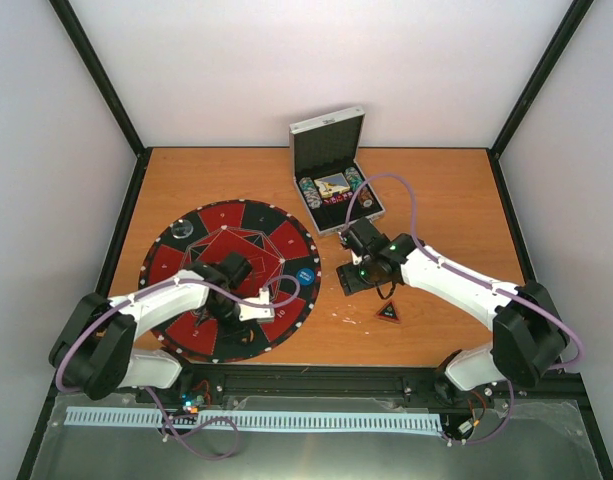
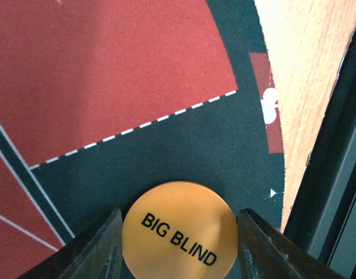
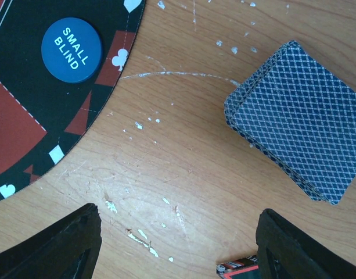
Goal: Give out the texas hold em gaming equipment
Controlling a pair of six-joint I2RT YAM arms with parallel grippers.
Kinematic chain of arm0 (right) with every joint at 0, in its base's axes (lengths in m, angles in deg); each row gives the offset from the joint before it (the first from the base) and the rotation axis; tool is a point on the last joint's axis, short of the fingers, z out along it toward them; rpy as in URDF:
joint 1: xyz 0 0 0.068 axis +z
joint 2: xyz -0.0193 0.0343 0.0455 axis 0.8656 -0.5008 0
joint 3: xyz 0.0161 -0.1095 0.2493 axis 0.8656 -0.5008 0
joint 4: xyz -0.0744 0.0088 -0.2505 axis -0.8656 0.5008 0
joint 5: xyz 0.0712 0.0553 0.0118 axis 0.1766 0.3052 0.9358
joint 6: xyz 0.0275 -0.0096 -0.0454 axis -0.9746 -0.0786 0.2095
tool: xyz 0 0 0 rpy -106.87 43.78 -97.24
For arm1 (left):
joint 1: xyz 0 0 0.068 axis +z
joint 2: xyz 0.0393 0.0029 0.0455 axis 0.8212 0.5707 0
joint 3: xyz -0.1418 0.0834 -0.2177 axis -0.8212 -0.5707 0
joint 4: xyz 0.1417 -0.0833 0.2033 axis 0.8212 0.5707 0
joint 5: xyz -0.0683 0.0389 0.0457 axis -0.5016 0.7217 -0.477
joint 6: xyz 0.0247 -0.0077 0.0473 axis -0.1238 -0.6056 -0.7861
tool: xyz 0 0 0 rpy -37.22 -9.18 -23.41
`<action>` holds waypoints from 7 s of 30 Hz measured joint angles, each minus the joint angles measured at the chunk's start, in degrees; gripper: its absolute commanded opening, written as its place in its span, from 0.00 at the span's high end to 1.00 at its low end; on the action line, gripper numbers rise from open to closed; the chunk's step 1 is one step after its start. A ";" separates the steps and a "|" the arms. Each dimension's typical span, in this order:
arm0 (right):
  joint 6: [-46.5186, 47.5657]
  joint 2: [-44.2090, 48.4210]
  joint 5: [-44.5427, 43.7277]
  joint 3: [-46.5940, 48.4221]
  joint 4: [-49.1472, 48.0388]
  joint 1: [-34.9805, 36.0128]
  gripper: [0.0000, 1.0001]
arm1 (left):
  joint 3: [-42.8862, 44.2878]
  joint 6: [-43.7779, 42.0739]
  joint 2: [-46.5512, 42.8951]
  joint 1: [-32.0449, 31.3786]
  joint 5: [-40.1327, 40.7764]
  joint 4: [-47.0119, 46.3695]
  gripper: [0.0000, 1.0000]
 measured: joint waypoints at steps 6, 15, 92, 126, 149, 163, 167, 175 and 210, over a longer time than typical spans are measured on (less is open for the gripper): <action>-0.24 0.02 0.04 0.00 0.00 0.00 0.23 | -0.13 -0.42 0.07 -1.27 1.01 0.00 0.22; -0.90 3.13 -2.23 0.13 0.24 -0.44 0.00 | 10.56 1.88 -1.03 -1.36 1.09 6.16 0.00; 37.03 -38.99 29.29 52.65 -3.43 -19.30 0.09 | 57.51 24.20 28.63 37.66 7.82 -1.42 0.00; 98.01 -57.24 27.45 59.63 -10.36 -17.07 0.43 | 58.97 23.65 32.94 37.66 7.82 0.48 0.00; 104.02 -57.86 23.52 59.69 -11.10 -17.03 0.48 | 58.95 23.02 33.05 37.66 8.66 0.44 0.00; 105.18 -55.87 22.16 56.98 -9.86 -17.00 0.48 | 58.95 22.91 33.05 37.66 8.92 0.44 0.00; 104.91 -55.84 22.18 56.98 -10.14 -16.96 0.46 | 58.95 22.69 33.05 37.66 8.92 0.42 0.00; 103.78 -55.84 22.67 57.00 -10.73 -16.13 0.34 | 58.90 22.62 33.05 37.66 8.90 0.42 0.00; 106.31 -56.50 21.92 58.03 -9.20 -15.54 0.38 | 57.70 22.18 33.05 37.66 8.90 -0.02 0.00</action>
